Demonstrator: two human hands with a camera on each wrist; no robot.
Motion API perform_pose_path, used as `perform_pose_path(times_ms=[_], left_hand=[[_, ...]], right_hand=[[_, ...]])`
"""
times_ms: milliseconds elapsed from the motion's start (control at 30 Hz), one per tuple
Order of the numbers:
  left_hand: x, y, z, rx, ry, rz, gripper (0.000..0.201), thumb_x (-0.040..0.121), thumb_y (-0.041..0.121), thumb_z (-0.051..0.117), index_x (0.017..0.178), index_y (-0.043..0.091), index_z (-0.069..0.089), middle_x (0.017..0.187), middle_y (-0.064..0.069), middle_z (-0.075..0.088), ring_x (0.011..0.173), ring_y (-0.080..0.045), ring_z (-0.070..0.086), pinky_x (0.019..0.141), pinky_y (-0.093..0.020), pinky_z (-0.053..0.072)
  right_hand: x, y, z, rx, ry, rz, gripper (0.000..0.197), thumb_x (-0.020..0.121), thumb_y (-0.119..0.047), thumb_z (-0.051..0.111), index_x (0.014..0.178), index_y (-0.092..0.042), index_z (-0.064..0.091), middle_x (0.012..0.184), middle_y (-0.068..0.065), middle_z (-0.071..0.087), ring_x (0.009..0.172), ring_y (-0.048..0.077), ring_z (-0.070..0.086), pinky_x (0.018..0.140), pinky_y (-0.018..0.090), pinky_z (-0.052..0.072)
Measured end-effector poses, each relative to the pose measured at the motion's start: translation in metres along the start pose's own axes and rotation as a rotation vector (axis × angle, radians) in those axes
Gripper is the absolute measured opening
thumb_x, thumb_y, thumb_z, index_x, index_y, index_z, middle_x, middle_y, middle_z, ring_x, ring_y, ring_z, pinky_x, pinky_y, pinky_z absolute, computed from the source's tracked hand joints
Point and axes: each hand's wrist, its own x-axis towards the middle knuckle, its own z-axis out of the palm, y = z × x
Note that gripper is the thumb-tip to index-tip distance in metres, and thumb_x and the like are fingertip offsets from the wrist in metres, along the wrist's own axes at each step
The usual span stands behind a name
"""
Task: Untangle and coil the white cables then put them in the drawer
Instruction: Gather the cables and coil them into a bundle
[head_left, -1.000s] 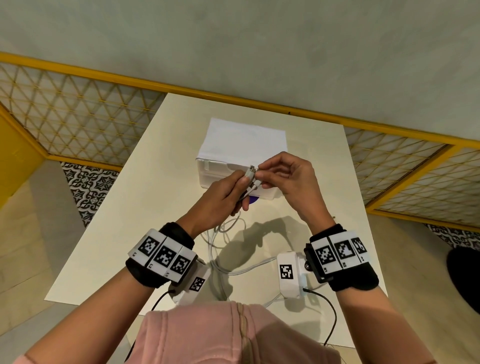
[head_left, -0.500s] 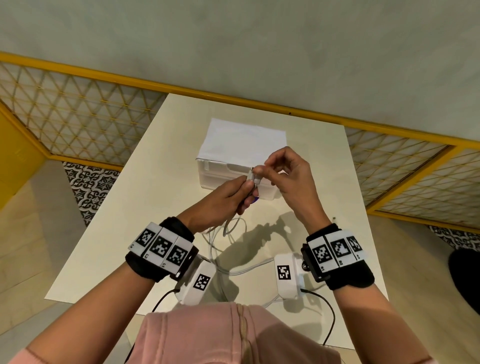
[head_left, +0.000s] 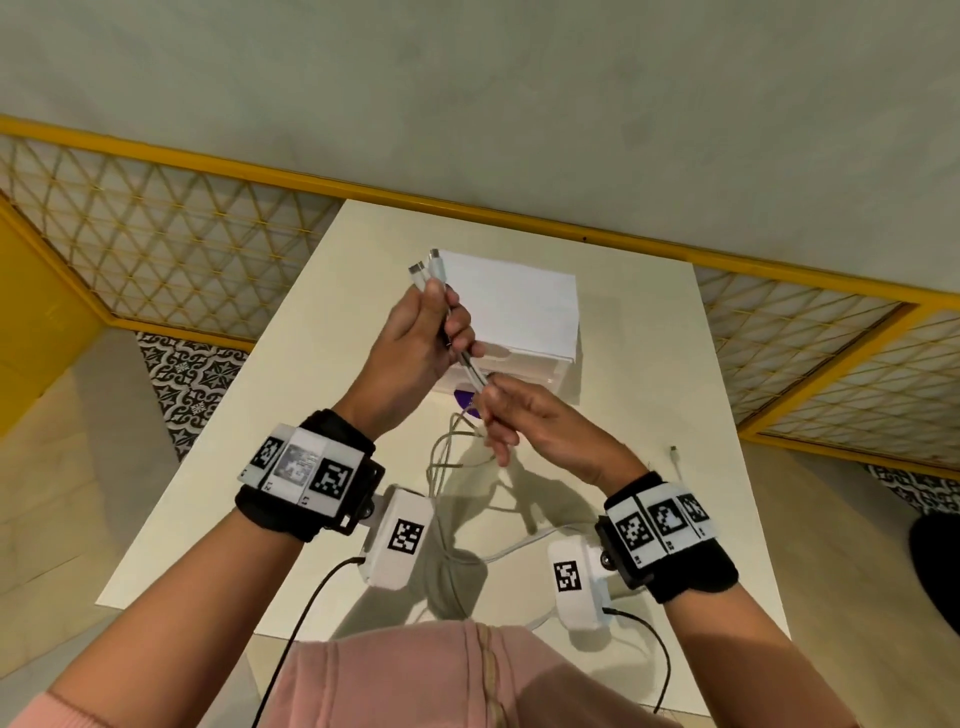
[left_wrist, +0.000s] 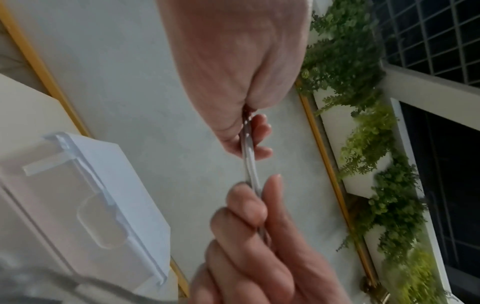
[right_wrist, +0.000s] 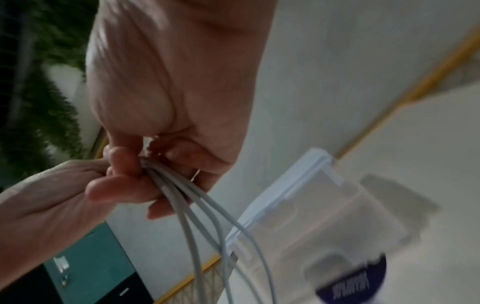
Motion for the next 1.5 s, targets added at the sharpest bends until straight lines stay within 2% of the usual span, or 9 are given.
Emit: perform_pose_path(times_ms=[267,567,667,900,1067,1167,1266,1366,1500], left_hand=[[-0.003,0.010,-0.010,-0.070,0.160,0.041,0.027,0.105,0.019,0.025,0.128,0.013,0.037,0.079,0.000,0.046,0.057,-0.007,0.045,0.062,-0.026,0.051],[-0.001,0.023,-0.022,-0.123,0.251,0.101,0.027,0.102,0.041,0.023,0.108,0.026,0.045,0.067,0.005,0.034,0.053,-0.007,0.032,0.056,-0.023,0.039],[-0.002,0.019,-0.025,-0.171,0.304,0.091,0.024,0.103,0.037,0.024,0.098,0.024,0.044,0.067,0.003,0.035,0.052,-0.007,0.036,0.056,-0.023,0.043],[-0.006,-0.009,-0.039,-0.265,0.578,-0.255,0.015,0.100,0.005,0.029,0.091,0.005,0.041,0.071,-0.006,0.042,0.057,-0.014,0.049,0.061,-0.033,0.058],[-0.017,-0.043,-0.059,0.367,0.368,-0.331,0.029,0.097,-0.002,0.033,0.079,0.000,0.056,0.082,-0.014,0.058,0.080,-0.029,0.053,0.069,-0.025,0.053],[-0.018,-0.047,-0.059,0.904,0.239,-0.073,0.026,0.102,0.016,0.036,0.114,0.009,0.059,0.118,-0.004,0.056,0.103,-0.014,0.052,0.088,-0.020,0.037],[-0.014,-0.037,-0.032,0.735,-0.039,-0.011,0.039,0.103,0.038,0.026,0.123,0.023,0.056,0.125,0.005,0.063,0.118,-0.006,0.054,0.102,-0.023,0.038],[-0.018,-0.035,-0.007,0.666,-0.237,-0.088,0.055,0.100,0.048,0.016,0.104,0.021,0.064,0.096,0.001,0.070,0.096,-0.007,0.063,0.092,-0.025,0.045],[-0.028,-0.036,0.002,0.695,-0.311,-0.188,0.054,0.098,0.049,0.019,0.070,0.013,0.048,0.059,0.007,0.038,0.055,-0.007,0.036,0.063,-0.023,0.036]], right_hand=[[0.001,0.002,-0.006,-0.266,-0.038,0.087,0.041,0.098,-0.038,0.038,0.093,0.000,0.052,0.066,-0.001,0.064,0.088,0.021,0.071,0.091,0.035,0.046],[-0.006,0.014,-0.015,-0.305,0.105,0.083,0.038,0.095,-0.047,0.038,0.066,-0.023,0.046,0.052,-0.007,0.050,0.054,0.013,0.049,0.064,0.028,0.042],[-0.009,0.013,-0.022,-0.322,0.090,0.108,0.040,0.094,-0.046,0.039,0.073,-0.014,0.049,0.049,-0.009,0.049,0.060,0.016,0.060,0.075,0.031,0.050],[-0.015,-0.025,-0.046,-0.592,0.229,-0.065,0.027,0.098,-0.028,0.043,0.085,-0.013,0.061,0.058,-0.022,0.053,0.053,0.000,0.042,0.054,0.011,0.032],[-0.014,-0.050,-0.053,-0.753,0.140,-0.046,0.026,0.099,-0.035,0.036,0.080,-0.024,0.051,0.069,-0.007,0.053,0.059,0.006,0.043,0.059,0.023,0.034],[-0.013,-0.059,-0.053,-0.872,0.009,0.027,0.027,0.099,-0.036,0.035,0.076,-0.029,0.047,0.068,-0.010,0.052,0.061,0.001,0.048,0.060,0.018,0.036],[-0.010,-0.060,-0.048,-0.913,-0.062,0.084,0.027,0.099,-0.036,0.037,0.077,-0.025,0.050,0.066,-0.010,0.050,0.062,0.005,0.046,0.061,0.026,0.036],[-0.009,-0.060,-0.046,-0.854,-0.048,0.086,0.029,0.098,-0.035,0.040,0.072,-0.030,0.049,0.063,-0.013,0.049,0.059,0.001,0.046,0.060,0.023,0.033],[-0.015,-0.058,-0.055,-0.861,-0.024,0.110,0.029,0.095,-0.038,0.046,0.077,-0.021,0.062,0.062,-0.008,0.051,0.058,0.005,0.042,0.061,0.027,0.033]])
